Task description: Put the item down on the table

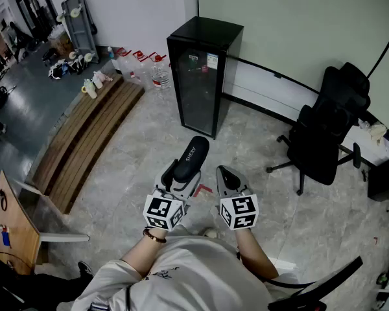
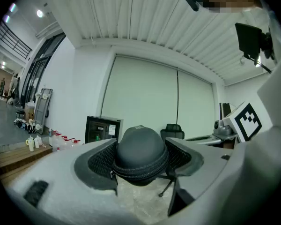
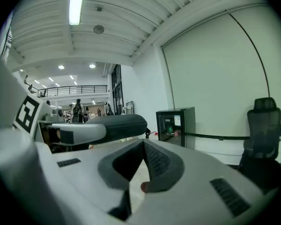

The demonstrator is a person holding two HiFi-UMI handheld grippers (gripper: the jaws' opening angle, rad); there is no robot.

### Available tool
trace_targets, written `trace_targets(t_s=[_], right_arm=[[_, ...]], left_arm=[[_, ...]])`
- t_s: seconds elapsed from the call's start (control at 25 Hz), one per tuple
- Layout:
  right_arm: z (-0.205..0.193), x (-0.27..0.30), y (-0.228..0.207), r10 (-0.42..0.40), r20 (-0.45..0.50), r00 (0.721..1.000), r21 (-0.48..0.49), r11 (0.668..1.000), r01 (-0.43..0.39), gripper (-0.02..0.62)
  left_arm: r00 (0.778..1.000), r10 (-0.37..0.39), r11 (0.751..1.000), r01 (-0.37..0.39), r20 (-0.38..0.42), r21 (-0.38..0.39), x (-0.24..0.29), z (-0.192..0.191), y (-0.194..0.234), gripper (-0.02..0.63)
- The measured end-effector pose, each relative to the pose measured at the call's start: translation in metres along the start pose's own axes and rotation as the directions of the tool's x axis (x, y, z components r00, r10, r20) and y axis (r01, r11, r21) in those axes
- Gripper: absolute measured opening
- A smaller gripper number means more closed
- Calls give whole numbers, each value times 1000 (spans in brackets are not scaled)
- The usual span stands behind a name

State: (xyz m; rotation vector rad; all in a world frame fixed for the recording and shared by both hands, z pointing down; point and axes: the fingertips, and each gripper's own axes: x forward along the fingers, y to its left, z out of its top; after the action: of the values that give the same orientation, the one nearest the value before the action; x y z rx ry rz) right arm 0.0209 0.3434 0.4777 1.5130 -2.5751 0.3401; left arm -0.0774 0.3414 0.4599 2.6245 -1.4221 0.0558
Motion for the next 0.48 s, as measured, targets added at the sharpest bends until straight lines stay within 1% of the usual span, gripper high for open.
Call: trace_targets(t_s=[0.24,0.36,0.48], right_arm=[[10,18,-36,-3,12,1000,-22,1000,3,2],[15,39,-55,-8,4,1000,-27,1000,8,2],[15,70,-74,-15,1,1000,-28,1000,15,2]], left_arm=[[1000,17,1000,-17,17,5,39,3,7,333],[1000,10,1000,-10,26,16,68,8,18,333],[1000,3,1000,-3,30,2,102,4,38,333]])
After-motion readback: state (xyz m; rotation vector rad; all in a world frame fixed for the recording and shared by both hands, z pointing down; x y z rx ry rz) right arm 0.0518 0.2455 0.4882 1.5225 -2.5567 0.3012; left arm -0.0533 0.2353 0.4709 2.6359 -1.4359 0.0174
